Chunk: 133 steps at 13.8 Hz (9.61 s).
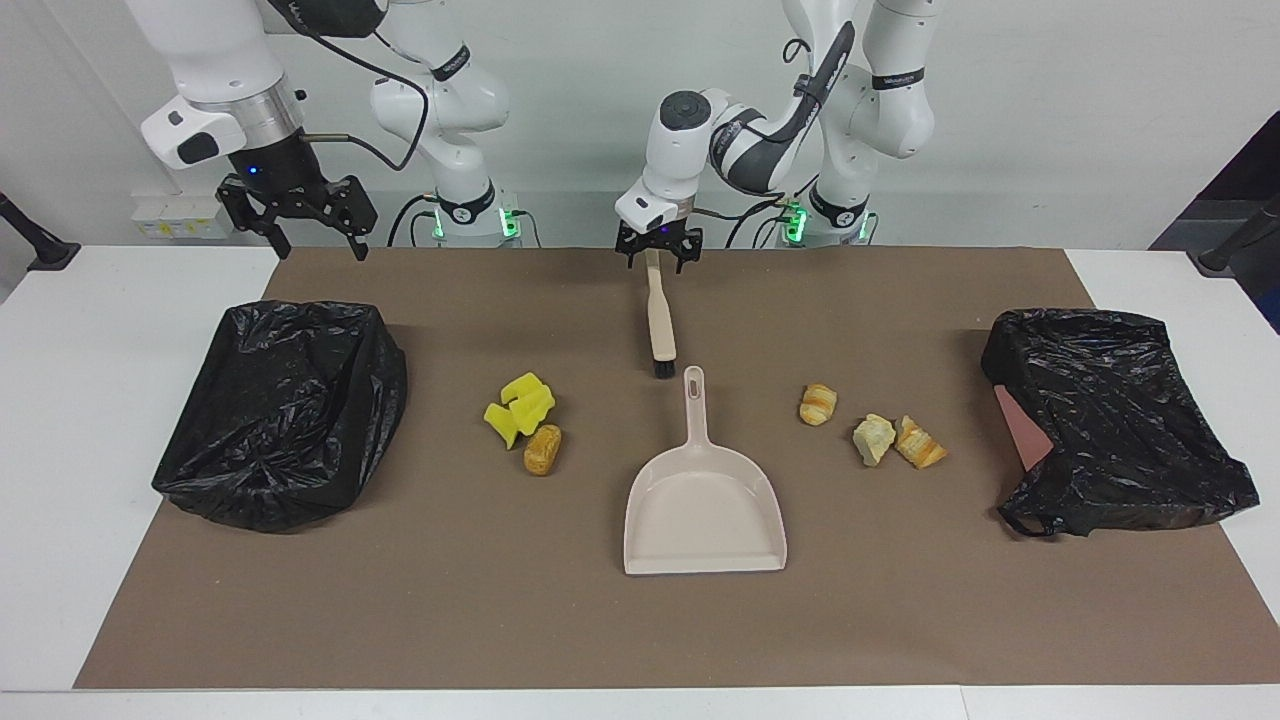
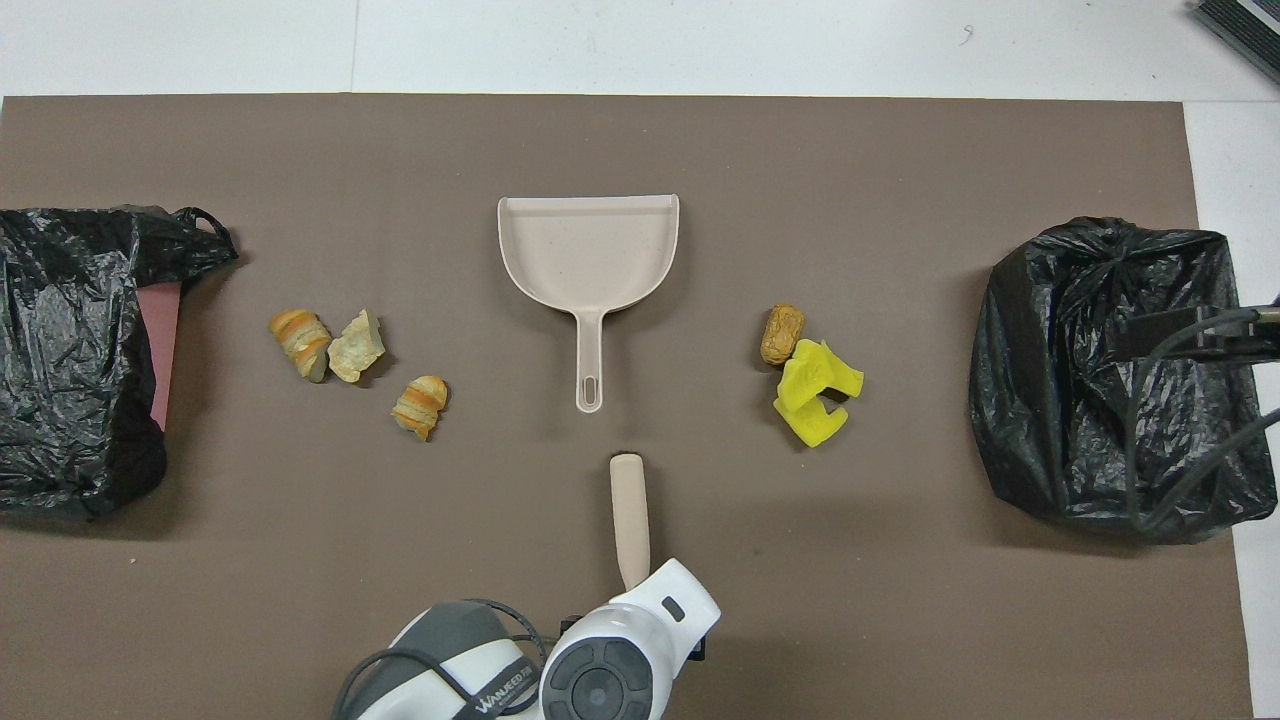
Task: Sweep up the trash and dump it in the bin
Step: 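Grasp the beige brush by its handle with the left gripper, then carry the brush with the left gripper beside the bread pieces, then grasp the beige dustpan handle with the right gripper, then sweep the bread with the left gripper while the right gripper holds the dustpan, then lift the dustpan with the right gripper while the left gripper drops the brush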
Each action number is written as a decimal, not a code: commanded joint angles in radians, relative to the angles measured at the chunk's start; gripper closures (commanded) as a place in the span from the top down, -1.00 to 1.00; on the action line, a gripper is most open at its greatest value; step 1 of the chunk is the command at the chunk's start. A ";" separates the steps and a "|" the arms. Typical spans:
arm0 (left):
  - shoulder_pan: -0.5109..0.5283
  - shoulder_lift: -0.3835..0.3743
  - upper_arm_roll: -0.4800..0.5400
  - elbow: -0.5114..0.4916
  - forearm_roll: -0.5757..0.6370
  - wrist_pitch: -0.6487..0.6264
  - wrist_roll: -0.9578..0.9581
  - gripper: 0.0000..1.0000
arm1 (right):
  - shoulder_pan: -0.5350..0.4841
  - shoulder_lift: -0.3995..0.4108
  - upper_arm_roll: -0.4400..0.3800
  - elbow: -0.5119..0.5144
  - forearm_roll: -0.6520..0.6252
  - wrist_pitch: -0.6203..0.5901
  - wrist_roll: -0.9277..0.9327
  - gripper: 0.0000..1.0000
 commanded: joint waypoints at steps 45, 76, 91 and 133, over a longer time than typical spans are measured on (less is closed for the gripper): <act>0.986 -0.079 0.033 0.126 0.100 -0.271 0.870 -1.00 | 0.385 0.249 0.016 0.022 0.021 0.264 0.384 1.00; 0.837 0.027 0.023 0.034 0.130 -0.177 0.731 -1.00 | 0.462 0.348 0.059 -0.051 0.123 0.411 -0.338 -1.00; 0.632 0.012 0.022 -0.009 0.013 -0.165 0.548 -1.00 | 0.571 0.285 0.064 -0.327 0.006 0.519 -0.788 -1.00; 0.053 -0.112 0.022 -0.152 -0.061 -0.062 -0.046 0.99 | -0.526 0.119 0.056 -0.171 -0.459 0.382 -2.020 -1.00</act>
